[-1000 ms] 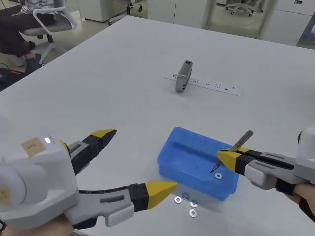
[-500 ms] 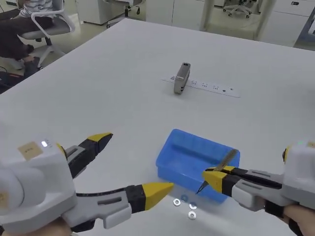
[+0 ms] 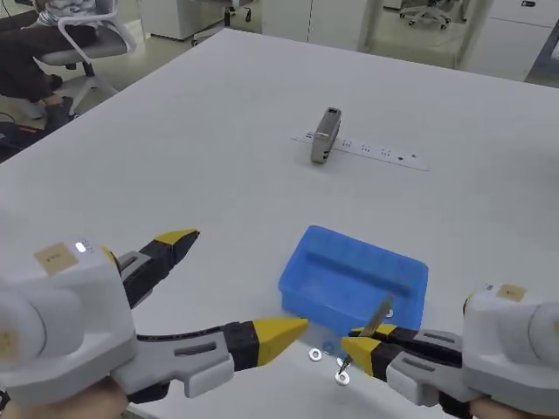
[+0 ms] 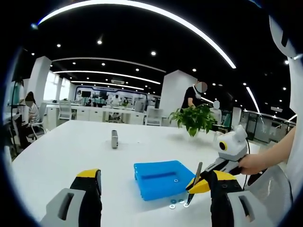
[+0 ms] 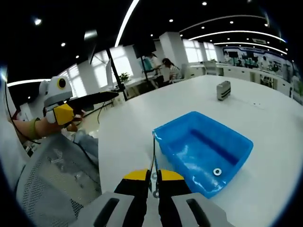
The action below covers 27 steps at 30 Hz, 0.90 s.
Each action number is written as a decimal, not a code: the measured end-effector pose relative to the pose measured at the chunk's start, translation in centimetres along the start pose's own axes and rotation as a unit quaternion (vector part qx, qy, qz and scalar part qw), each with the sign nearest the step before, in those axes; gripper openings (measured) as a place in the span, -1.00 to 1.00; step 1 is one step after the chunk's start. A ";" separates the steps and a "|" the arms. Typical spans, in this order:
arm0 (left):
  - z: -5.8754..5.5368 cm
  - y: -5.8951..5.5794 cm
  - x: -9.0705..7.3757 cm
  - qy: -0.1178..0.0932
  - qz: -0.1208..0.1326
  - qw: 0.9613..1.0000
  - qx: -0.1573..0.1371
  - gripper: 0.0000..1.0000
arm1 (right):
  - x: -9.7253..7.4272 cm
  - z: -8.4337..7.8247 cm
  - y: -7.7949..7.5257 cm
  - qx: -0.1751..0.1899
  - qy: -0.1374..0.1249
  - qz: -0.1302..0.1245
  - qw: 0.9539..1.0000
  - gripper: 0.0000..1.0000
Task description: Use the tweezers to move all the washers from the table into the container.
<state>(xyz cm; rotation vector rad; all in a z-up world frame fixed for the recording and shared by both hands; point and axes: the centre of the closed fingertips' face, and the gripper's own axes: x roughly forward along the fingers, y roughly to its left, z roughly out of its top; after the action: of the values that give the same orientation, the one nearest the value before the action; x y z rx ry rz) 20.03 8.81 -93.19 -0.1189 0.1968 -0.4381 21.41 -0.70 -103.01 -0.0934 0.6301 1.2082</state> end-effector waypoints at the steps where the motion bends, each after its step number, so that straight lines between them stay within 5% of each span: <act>1: 0.0 0.0 0.0 0.000 0.000 1.000 0.000 0.97 | 0.0 -0.2 0.0 -0.001 0.002 0.000 1.000 -0.92; 18: -0.3 -0.2 0.1 0.010 -0.005 1.000 0.012 0.97 | 0.2 -0.6 -0.1 -0.001 0.001 -0.003 1.000 -0.91; 27: -0.4 -0.1 0.2 0.012 -0.005 1.000 0.011 0.97 | 0.2 -1.0 0.8 -0.081 0.019 0.002 0.997 -0.92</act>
<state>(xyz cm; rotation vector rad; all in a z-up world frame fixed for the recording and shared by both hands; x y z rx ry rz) 20.04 8.59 -93.55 -0.0924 0.2145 -0.4518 20.35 -0.61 -103.72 -0.2517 0.5661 1.2633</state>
